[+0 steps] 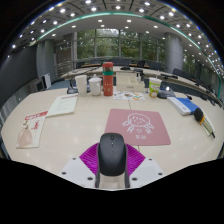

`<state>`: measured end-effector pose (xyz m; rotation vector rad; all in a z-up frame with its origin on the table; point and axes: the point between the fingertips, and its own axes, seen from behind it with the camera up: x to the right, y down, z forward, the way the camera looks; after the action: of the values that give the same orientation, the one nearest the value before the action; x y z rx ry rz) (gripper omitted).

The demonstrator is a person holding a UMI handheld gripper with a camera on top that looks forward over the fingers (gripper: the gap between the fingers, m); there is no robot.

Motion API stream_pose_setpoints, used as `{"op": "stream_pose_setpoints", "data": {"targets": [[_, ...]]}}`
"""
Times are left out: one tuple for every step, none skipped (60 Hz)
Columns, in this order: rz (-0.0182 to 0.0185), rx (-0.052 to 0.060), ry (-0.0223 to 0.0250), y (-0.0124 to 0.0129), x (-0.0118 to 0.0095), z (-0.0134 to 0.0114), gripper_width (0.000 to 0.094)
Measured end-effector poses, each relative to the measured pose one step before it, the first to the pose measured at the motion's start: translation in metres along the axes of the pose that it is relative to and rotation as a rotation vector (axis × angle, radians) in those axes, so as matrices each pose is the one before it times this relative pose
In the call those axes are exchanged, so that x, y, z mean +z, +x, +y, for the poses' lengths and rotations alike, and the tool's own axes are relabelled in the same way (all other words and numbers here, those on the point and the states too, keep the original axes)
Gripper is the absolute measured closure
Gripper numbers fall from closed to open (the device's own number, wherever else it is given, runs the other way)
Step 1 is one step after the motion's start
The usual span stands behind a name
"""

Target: Arrange mouse

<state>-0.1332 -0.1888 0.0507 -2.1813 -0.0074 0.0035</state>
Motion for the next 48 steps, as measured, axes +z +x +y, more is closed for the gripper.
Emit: {"op": "stream_pose_setpoints", "data": {"targets": [[-0.00313,0.0038,0.01306,0.00015,-0.00237,-0.01002,0.0607],[-0.00289,0.0061,0.01425,0.00089,-0.00179,-0.01082,0.0606],[-0.00062,0.0102,0.01686,0.00121,-0.00135,-0.01114,0.0606],[0.00038,0.0100,0.01449,0.00186,-0.00023,-0.01369,0.0606],[-0.00356,0.0075,0.01555,0.00166,0.00001,-0.01051,0.0606],[-0.00167,0.0043,0.01575,0.00183,0.00027,-0.01072,0.0606],[0.00130,0.0025,0.01695,0.00288,0.00090,-0.01069,0.0606],[0.00311,0.0027,0.01814,0.00355,0.00148,-0.01076,0.0606],[0.00323,0.0023,0.01636,0.00282,0.00152,-0.01245,0.0606],[0.00179,0.0000,0.01631,0.00359,0.00304,-0.00949,0.0606],[0.00142,-0.0012,0.01195,0.00383,0.00454,-0.00863,0.0606],[0.00182,-0.0012,0.01025,0.00409,0.00449,-0.00709,0.0607],[0.00303,0.0014,0.00985,0.00433,0.00492,-0.00647,0.0607],[0.00249,0.0034,0.00960,0.00419,0.00576,-0.00571,0.0607],[0.00109,0.0029,0.00657,0.00384,0.00662,-0.00433,0.0608],[0.00079,0.0004,0.00243,0.00355,0.00488,-0.00246,0.0609],[0.00290,-0.0006,-0.00254,0.00440,0.00755,-0.00129,0.0608],[0.00544,-0.0006,-0.00277,0.00482,0.00791,-0.00065,0.0607],[0.00529,0.0001,-0.00097,0.00501,0.00800,-0.00090,0.0607],[0.00458,-0.0009,-0.00300,0.00420,0.00823,0.00084,0.0608],[0.00336,-0.0011,-0.00513,0.00403,0.00809,0.00200,0.0608],[0.00448,0.0008,-0.00744,0.00409,0.00791,0.00311,0.0608],[0.00637,0.0017,-0.01026,0.00441,0.00769,0.00404,0.0608],[0.00460,0.0009,-0.01092,0.00497,0.00643,0.00699,0.0608],[0.00350,0.0015,-0.01545,0.00290,0.00750,0.00331,0.0609],[0.00102,0.0029,-0.01025,0.00298,0.00638,0.00536,0.0609],[0.00159,0.0038,-0.01132,0.00279,0.00662,0.00484,0.0609],[0.00262,0.0020,-0.01172,0.00254,0.00684,0.00540,0.0609],[0.00257,-0.0014,-0.01442,0.00248,0.00620,0.00631,0.0609],[0.00107,-0.0026,-0.01629,0.00207,0.00573,0.00694,0.0609],[0.00000,-0.0023,-0.01582,0.00129,0.00586,0.00770,0.0609],[-0.00072,-0.0002,-0.01362,0.00122,0.00512,0.00610,0.0609],[-0.00067,0.0004,-0.01192,0.00112,0.00398,0.00484,0.0609],[0.00026,-0.0016,-0.00755,0.00105,0.00458,0.00719,0.0608],[-0.00053,-0.0007,-0.01076,0.00080,0.00328,0.00501,0.0608],[-0.00022,-0.0005,-0.01001,0.00060,0.00343,0.00456,0.0608],[0.00046,-0.0010,-0.00976,0.00076,0.00316,0.00459,0.0607],[0.00084,-0.0008,-0.01010,0.00080,0.00285,0.00433,0.0605],[-0.00036,0.0015,-0.00826,0.00034,0.00268,0.00394,0.0602],[-0.00164,0.0053,-0.00704,-0.00010,0.00360,0.00377,0.0587],[-0.00196,0.0073,-0.00692,0.00054,0.00155,0.00444,0.0574],[-0.00368,0.0079,-0.00912,-0.00003,0.00184,0.00373,0.0554],[-0.00456,0.0084,-0.00947,-0.00052,0.00211,0.00349,0.0535],[-0.00564,0.0084,-0.01184,-0.00062,0.00163,0.00398,0.0519],[-0.00570,0.0089,-0.01194,-0.00050,0.00115,0.00388,0.0499],[-0.00427,0.0041,0.00307,0.00041,-0.00021,0.00093,0.0481],[-0.00353,-0.0011,0.01576,-0.00037,-0.00061,-0.00334,0.0470],[-0.00110,-0.0029,-0.00114,-0.00012,-0.00014,-0.00379,0.0452]]}}
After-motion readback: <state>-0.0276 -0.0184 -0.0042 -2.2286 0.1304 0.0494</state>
